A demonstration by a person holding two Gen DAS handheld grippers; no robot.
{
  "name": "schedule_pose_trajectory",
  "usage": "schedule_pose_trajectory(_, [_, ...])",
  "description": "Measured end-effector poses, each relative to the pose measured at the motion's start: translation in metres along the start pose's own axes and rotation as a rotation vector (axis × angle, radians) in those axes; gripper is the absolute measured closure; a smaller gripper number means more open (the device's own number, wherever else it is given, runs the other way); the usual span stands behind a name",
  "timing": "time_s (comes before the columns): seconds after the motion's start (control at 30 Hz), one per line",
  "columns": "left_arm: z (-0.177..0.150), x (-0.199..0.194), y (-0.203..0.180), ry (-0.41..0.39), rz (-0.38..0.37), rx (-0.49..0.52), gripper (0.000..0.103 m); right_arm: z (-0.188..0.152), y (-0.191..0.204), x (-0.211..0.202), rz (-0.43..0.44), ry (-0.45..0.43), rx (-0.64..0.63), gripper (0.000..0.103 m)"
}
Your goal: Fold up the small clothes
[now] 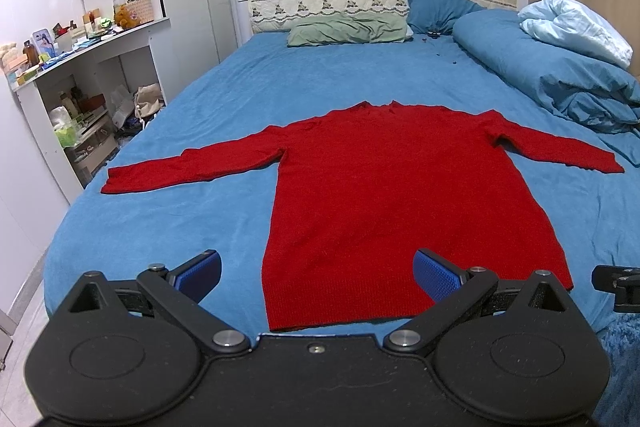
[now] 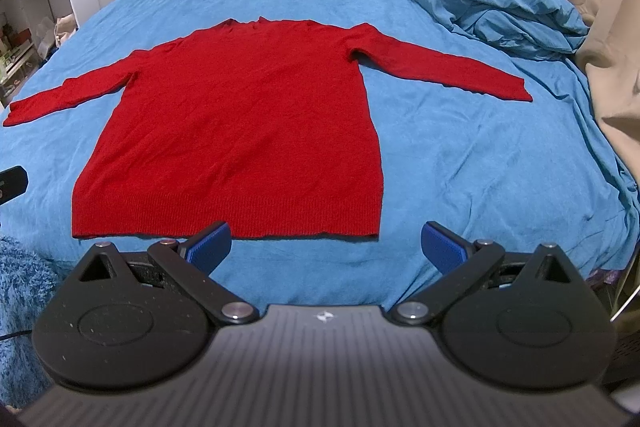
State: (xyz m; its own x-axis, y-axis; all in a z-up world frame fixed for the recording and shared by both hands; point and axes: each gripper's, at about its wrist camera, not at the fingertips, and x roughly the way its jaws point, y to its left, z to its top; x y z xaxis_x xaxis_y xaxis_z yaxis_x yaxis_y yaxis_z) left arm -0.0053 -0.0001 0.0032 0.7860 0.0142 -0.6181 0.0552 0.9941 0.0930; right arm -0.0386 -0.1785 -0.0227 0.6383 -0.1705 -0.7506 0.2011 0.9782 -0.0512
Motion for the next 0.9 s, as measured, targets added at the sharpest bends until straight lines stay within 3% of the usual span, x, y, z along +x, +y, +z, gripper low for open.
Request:
schedule_pose_trajectory(0.1, [0.001,0.001,-0.001,0.003,0.001,-0.001,0.0,0.001,-0.002,0.001,-0.005,0.003,0.005,0.0])
schedule_pose_trajectory(0.2, [0.016,0.001,-0.005,0.02,-0.046,0.01,0.0,0.008,-0.007,0.001,-0.004,0.008,0.007,0.0])
schedule_pose_trajectory(0.33, [0.06,0.005,-0.017,-0.014,-0.087,0.047,0.0,0.038,-0.022,-0.006,-0.002,-0.036,0.014,0.0])
schedule_pose_trajectory(0.53, [0.146,0.043,-0.054,-0.13,-0.13,0.103,0.0,0.109,-0.074,0.006,0.016,-0.089,0.079,0.0])
schedule_pose_trajectory(0.67, [0.194,0.1,-0.098,-0.143,-0.17,0.15,0.0,0.15,-0.115,0.039,-0.05,-0.113,0.098,0.0])
schedule_pose_trajectory(0.9, [0.234,0.241,-0.184,-0.008,-0.264,0.214,0.0,0.183,-0.188,0.141,-0.095,-0.046,0.223,0.0])
